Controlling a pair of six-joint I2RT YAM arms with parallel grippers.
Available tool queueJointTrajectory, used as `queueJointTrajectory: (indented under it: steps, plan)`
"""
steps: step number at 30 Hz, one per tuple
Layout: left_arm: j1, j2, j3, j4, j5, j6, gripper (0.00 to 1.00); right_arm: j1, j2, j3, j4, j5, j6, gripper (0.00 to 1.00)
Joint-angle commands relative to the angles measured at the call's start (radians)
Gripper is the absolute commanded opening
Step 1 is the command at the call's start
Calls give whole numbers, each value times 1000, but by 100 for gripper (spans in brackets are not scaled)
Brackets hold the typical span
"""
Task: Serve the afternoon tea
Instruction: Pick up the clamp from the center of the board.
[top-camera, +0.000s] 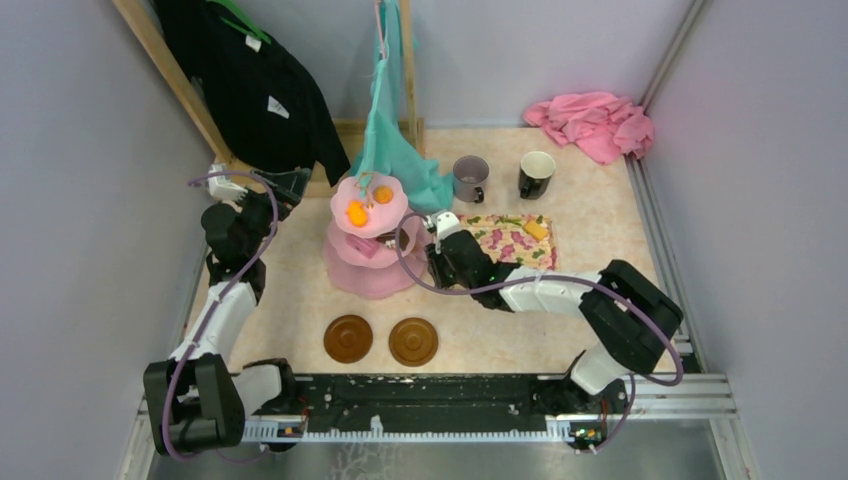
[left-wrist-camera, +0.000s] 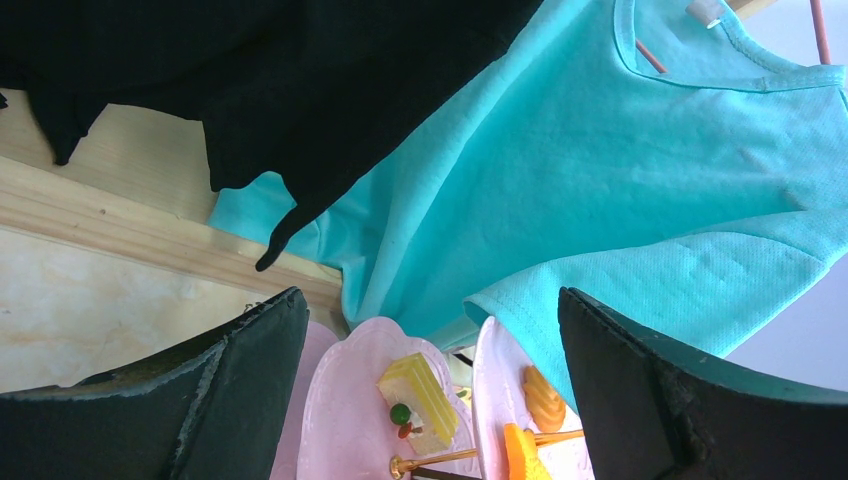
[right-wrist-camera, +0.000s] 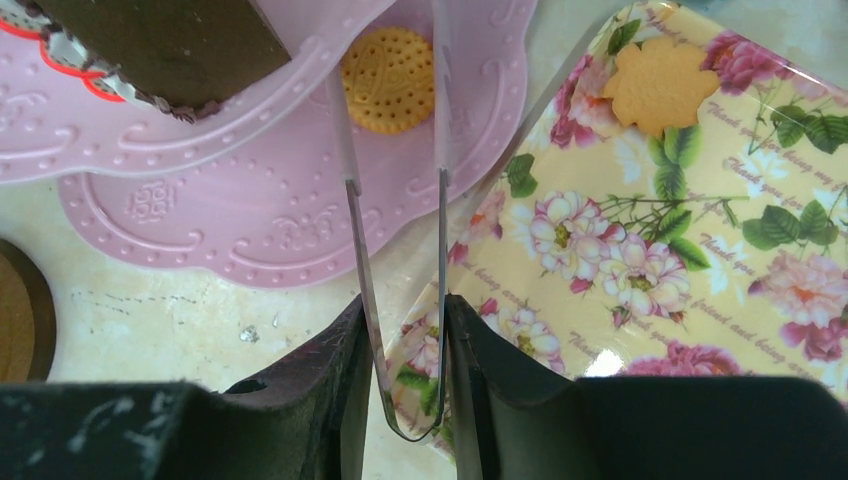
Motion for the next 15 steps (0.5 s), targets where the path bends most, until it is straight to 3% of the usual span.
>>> queueJointTrajectory:
  steps: [1, 15]
  plan:
    - [8, -13, 2, 15, -3, 19, 99, 22, -54, -8, 26, 18, -16, 30]
    - [8, -15, 2, 12, -8, 23, 99, 23, -111, -36, 67, 3, -28, 28]
